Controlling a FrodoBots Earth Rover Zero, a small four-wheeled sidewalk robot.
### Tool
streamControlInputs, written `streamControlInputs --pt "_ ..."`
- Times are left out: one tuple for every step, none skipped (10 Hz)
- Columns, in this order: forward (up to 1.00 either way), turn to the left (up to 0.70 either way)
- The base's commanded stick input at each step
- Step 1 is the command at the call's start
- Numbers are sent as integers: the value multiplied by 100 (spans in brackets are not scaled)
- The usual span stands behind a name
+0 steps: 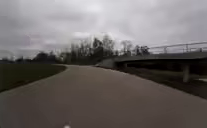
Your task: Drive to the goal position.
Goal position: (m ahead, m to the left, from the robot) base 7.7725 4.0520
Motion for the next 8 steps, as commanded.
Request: streamControlInputs --pt "100 0" --pt "100 0" --pt "100 0" --pt "100 0" --pt "100 0" --pt "100 0" --pt "100 0" --pt "100 0"
